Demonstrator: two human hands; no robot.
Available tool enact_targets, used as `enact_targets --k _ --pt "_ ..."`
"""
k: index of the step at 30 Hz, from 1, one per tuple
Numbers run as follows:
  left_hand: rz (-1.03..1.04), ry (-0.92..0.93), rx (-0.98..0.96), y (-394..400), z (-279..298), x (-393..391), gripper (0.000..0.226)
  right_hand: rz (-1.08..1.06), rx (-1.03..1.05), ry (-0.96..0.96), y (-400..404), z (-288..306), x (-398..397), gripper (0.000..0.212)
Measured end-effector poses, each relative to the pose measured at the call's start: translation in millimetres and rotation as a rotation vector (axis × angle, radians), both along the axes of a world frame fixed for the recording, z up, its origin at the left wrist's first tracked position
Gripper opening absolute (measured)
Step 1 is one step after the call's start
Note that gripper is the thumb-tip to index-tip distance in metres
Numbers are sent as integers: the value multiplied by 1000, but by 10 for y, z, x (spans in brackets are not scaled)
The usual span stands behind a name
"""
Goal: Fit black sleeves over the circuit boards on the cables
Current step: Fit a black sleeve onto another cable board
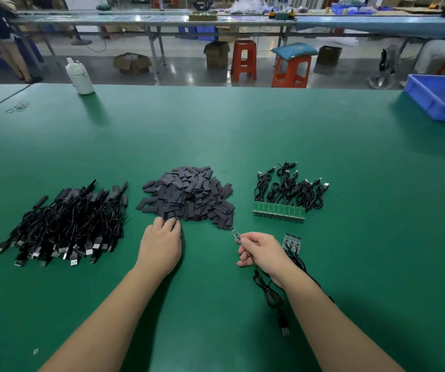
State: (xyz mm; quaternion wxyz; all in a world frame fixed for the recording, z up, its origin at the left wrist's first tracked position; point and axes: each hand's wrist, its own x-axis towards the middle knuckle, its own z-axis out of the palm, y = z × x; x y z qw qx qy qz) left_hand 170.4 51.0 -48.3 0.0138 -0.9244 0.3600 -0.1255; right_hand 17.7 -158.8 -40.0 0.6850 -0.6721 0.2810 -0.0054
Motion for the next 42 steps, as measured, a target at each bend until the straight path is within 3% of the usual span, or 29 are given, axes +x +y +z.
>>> enact_targets --k 4,9,12,15,20,24,30,33,37,42 --pt "-72 147 -196 20 9 -95 15 14 -39 -2 31 13 -11 15" --pt "89 499 -469 -7 70 -193 13 110 -260 22 85 37 -91 19" --pt "217 603 -486 -49 107 -193 24 151 -301 29 86 45 -126 20" --pt "302 713 -439 -112 187 -166 13 169 -340 33 79 44 -123 19" --pt "146 669 -374 -169 294 -296 20 170 -351 34 80 67 -123 18" --pt "36 768 -463 -165 321 -405 13 174 -296 27 79 55 -113 23" --pt "-144 562 -133 -143 267 -384 28 179 -241 18 74 42 -117 19" --pt "-177 495 -56 -105 265 -366 27 186 -241 21 78 49 -123 19" --pt "-181 508 -163 -77 294 -384 25 187 -244 19 80 68 -128 16" --pt "-189 641 -507 -127 320 -517 21 174 -218 13 77 113 -136 18"
